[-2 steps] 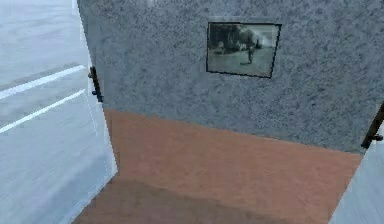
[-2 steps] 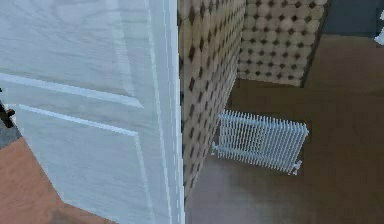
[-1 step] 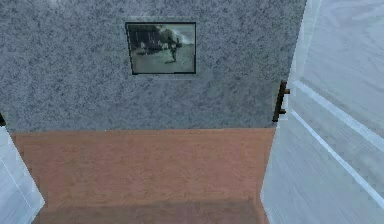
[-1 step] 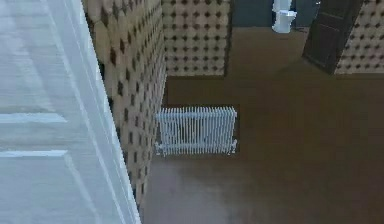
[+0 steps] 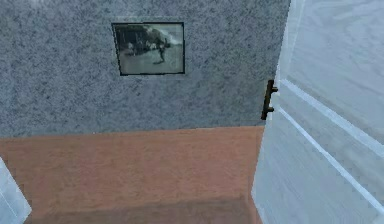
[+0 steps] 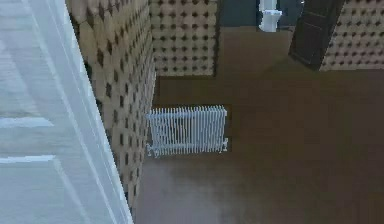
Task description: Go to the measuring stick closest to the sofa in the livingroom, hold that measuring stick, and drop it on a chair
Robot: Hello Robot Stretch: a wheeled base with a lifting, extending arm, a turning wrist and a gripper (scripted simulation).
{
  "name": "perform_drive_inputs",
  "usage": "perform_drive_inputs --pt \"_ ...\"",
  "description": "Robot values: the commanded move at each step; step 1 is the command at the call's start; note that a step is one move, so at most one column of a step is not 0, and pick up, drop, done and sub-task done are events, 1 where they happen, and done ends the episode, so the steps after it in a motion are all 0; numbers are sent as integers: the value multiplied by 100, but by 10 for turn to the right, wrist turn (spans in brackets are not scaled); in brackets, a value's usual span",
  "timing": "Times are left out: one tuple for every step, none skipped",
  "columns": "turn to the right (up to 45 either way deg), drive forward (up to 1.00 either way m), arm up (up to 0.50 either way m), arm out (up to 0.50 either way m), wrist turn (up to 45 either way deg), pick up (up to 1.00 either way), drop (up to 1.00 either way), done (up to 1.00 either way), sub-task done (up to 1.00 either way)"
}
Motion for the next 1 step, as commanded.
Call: perform_drive_inputs --pt "0 100 0 0 0 0 0 0 0"
